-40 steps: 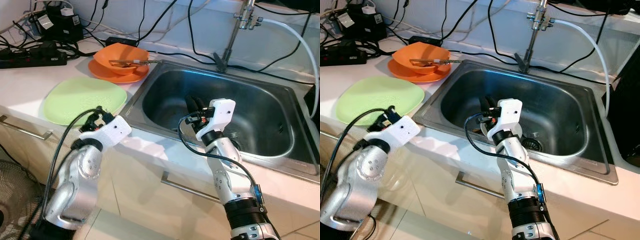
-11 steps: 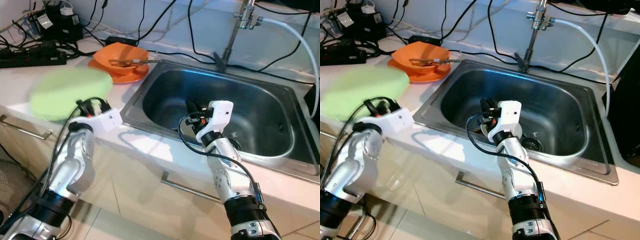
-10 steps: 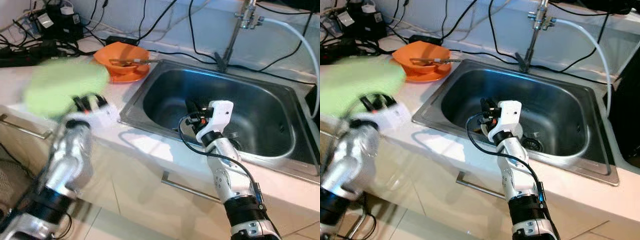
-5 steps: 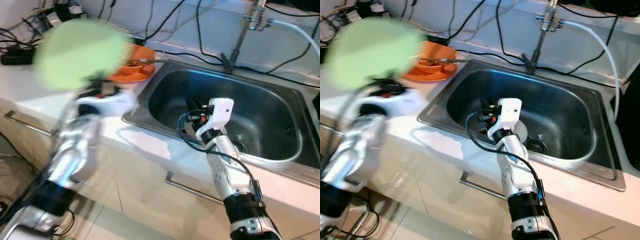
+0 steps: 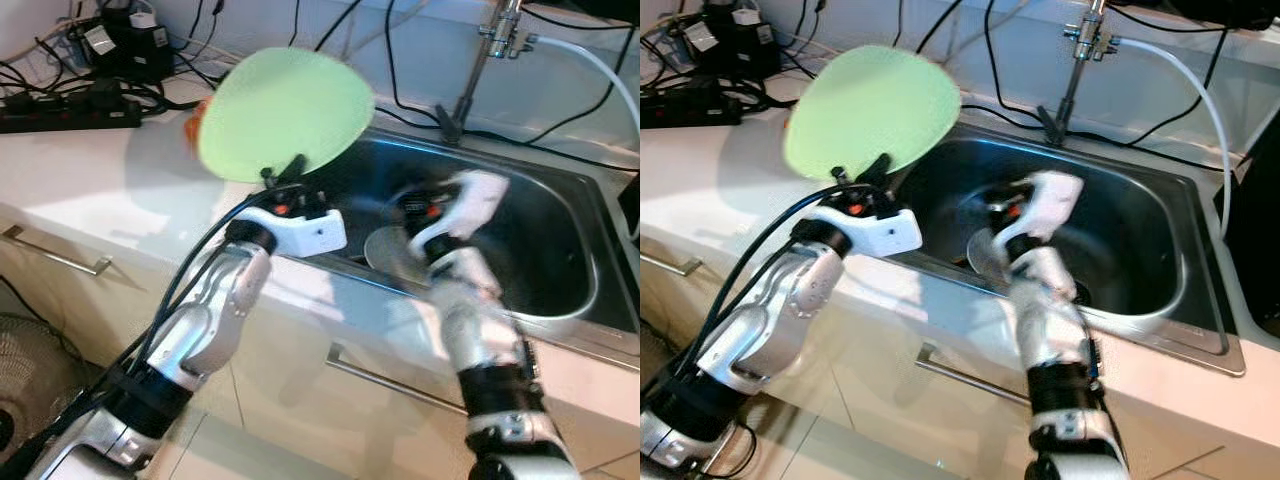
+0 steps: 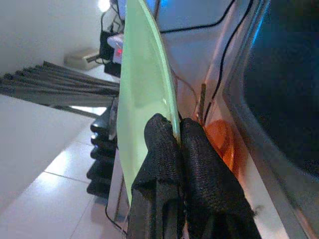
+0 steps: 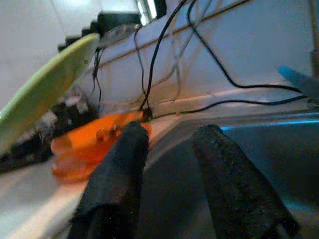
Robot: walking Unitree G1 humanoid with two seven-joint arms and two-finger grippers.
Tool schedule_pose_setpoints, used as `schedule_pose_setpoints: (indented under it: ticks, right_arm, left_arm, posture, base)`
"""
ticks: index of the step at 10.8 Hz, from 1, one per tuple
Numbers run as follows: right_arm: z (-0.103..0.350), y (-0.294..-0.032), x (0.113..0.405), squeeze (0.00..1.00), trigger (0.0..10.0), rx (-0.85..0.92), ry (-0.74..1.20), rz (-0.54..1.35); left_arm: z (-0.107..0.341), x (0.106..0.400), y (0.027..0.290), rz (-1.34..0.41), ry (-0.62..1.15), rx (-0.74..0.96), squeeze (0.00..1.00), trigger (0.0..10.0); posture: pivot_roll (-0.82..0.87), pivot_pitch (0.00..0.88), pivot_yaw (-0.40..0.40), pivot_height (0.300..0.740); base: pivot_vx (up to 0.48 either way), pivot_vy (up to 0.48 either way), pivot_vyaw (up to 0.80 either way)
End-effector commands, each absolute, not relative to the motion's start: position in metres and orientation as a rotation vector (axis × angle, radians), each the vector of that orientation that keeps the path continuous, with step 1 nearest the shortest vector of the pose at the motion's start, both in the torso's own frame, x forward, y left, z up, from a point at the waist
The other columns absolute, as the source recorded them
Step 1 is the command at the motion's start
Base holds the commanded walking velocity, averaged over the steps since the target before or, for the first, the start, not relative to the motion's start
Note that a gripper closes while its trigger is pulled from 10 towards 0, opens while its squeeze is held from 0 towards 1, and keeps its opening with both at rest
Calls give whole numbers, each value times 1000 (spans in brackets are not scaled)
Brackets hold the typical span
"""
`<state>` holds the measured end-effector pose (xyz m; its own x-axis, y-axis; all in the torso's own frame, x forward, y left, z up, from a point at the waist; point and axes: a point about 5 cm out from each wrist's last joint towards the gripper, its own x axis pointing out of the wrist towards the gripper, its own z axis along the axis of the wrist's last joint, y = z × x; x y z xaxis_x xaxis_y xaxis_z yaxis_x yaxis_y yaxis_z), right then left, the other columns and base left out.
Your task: Kitchen organization
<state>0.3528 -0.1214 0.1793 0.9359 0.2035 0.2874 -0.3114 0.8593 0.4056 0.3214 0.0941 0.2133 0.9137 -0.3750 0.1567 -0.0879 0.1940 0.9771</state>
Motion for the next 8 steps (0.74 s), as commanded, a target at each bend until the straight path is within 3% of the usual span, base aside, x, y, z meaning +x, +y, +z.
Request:
schedule_pose_setpoints:
  ticks: [1,5,6,7,8]
  right_arm:
    - [192,-122,354,1000,10000,499,-273,301]
    - [198,-123,355,1000,10000,714,-244,376]
    - [199,-124,355,922,10000,752,-234,384]
    - [200,-120,353,0,10000,801,-218,435]
    - [201,-118,352,0,10000,803,-214,447]
  left_arm:
    - [223,321,87,-212,-464,1365,0,10000]
    - [215,322,78,-268,-472,1358,0,10000]
    - [213,322,77,-275,-472,1356,0,10000]
    - [210,322,76,-291,-462,1365,0,10000]
    - [210,322,75,-295,-460,1367,0,10000]
  posture:
    - [241,0,-52,740]
    - [240,0,-48,740]
    - [239,1,-46,740]
    - [238,2,-45,740]
    - [238,3,-44,740]
  base:
    - [0,0,0]
    - [0,0,0]
    - [0,0,0]
    - [0,0,0]
    - [0,0,0]
